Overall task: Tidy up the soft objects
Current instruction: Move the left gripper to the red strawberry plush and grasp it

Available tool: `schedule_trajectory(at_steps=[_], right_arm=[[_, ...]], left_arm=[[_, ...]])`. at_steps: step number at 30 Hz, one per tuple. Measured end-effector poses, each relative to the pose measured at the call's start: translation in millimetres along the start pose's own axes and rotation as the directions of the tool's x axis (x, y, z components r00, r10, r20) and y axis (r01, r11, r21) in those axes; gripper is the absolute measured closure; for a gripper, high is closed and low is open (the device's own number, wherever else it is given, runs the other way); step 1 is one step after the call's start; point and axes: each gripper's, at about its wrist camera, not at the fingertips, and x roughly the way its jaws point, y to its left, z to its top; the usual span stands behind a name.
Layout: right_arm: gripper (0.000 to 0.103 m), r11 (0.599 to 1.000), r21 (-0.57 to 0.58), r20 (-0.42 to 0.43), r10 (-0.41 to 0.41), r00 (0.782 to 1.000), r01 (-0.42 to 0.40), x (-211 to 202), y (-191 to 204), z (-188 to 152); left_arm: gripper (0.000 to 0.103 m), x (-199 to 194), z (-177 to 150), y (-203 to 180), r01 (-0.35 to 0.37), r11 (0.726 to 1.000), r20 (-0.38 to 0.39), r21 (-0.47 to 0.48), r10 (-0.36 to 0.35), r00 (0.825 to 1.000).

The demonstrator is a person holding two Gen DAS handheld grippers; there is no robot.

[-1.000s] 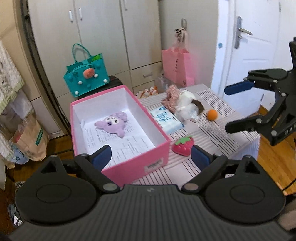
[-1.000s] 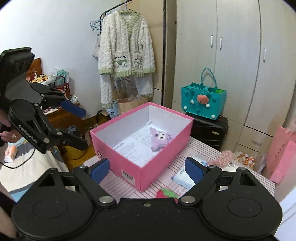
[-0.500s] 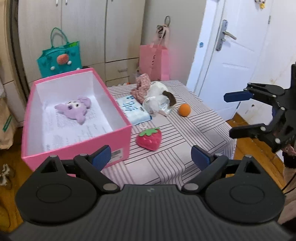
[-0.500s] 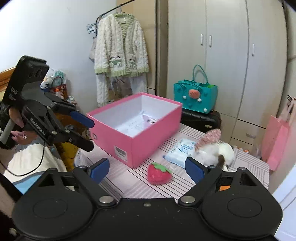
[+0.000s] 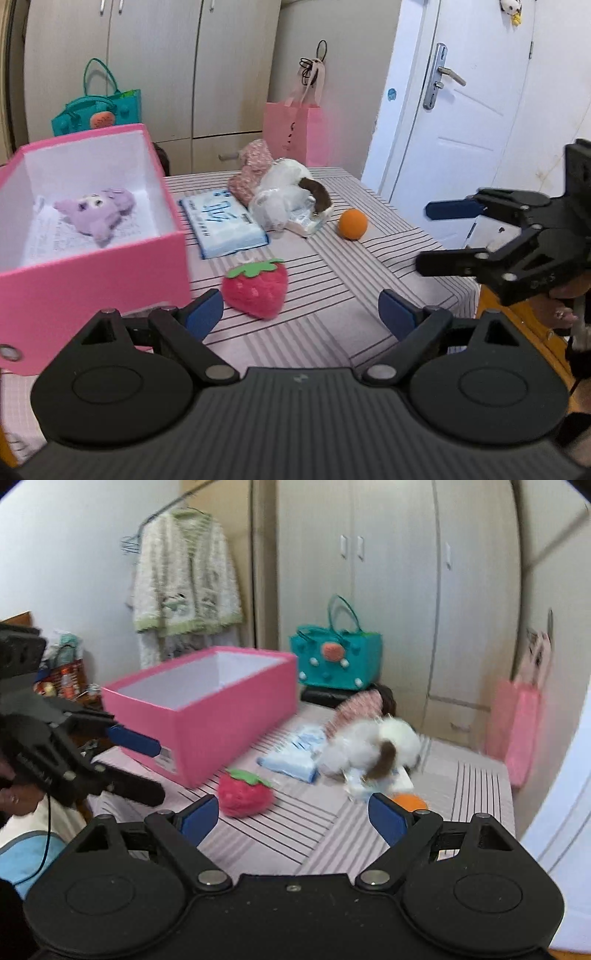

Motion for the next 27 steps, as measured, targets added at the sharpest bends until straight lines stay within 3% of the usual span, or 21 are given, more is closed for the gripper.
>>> schedule_trajectory(at_steps=[4, 10, 12, 14, 16, 19, 23, 27], right_arm=[[0.015, 0.997, 0.077, -0.002, -0.025, 1.000, 0.025, 18, -20, -8], [0.015, 0.993, 0.088, -0.012, -0.082, 0.997, 0.083, 41, -38, -20], [0.016, 0.989, 0.112, -0.023, -0.092, 0.995, 0.094, 50, -46, -21], [0.020, 0.983, 0.147, -0.029, -0.105, 0.994, 0.108, 57, -54, -22], [0.025, 0.977, 0.179, -0.038, -0.113, 0.993, 0.118, 65, -63, -23], [0.028, 0.970, 0.204, -0.049, -0.124, 0.991, 0.132, 75, -70, -23], [0.028, 0.964, 0.231, -0.069, -0.117, 0.991, 0.130, 87, -76, -22], [0.028, 0.951, 0.262, -0.096, -0.143, 0.985, 0.163, 97, -83, -20]], left_arm=[[0.012, 20, -10, -10, 0.012, 1.000, 0.034, -0.019, -0.011, 0.999], [0.012, 48, -15, -25, -0.160, 0.987, 0.081, 0.006, 0.159, 0.984], [0.012, 58, -16, -33, -0.253, 0.966, 0.101, 0.056, 0.247, 0.964], [0.012, 67, -17, -45, -0.348, 0.927, 0.139, 0.137, 0.330, 0.934], [0.012, 74, -19, -55, -0.389, 0.901, 0.162, 0.193, 0.362, 0.918], [0.012, 83, -17, -60, -0.392, 0.897, 0.139, 0.203, 0.370, 0.918], [0.012, 94, -10, -55, -0.427, 0.889, 0.089, 0.167, 0.418, 0.904], [0.012, 103, -3, -44, -0.419, 0.902, 0.007, 0.106, 0.420, 0.907]])
